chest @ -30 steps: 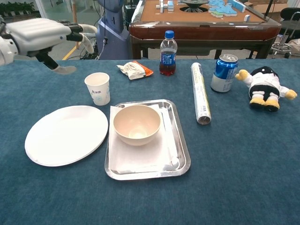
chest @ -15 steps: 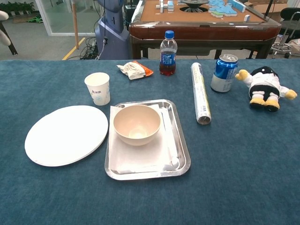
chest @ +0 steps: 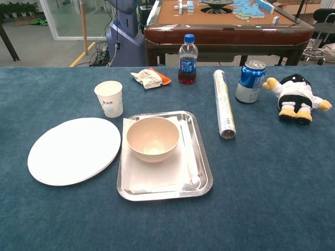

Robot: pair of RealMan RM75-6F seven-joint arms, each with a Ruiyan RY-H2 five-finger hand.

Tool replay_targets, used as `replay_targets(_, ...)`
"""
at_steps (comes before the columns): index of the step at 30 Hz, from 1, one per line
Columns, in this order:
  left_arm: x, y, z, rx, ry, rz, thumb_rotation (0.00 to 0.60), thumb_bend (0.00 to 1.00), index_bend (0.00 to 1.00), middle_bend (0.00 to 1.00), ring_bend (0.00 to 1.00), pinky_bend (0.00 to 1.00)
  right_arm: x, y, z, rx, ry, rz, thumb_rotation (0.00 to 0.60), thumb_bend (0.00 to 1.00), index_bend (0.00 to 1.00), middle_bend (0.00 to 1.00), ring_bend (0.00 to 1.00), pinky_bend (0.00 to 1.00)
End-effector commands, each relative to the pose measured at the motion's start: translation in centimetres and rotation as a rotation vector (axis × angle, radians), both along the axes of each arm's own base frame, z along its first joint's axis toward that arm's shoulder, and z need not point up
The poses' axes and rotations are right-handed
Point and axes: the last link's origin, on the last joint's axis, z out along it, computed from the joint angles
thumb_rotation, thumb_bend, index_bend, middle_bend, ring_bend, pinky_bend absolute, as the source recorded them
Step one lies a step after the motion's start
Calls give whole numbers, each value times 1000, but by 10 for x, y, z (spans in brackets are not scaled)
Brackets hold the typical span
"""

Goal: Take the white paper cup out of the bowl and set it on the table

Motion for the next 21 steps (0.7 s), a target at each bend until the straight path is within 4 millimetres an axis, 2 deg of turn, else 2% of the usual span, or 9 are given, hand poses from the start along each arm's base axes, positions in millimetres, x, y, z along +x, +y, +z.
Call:
replay_targets(1, -4, -3, -5, 3, 6, -7, 600, 319, 304, 9, 0, 0, 2, 2, 0, -3, 2, 10, 600, 202, 0, 0, 0, 0)
replay_targets(11, -1, -7, -4, 2, -2, -54, 600, 319, 315, 9, 0, 0, 1, 6, 10, -48, 4, 15, 600, 203, 0, 0, 0, 0)
replay_targets(21, 2, -8, 0, 0, -7, -54, 600, 319, 315, 8, 0, 0, 8, 11, 5, -43, 16, 38, 600, 203, 0, 0, 0, 0)
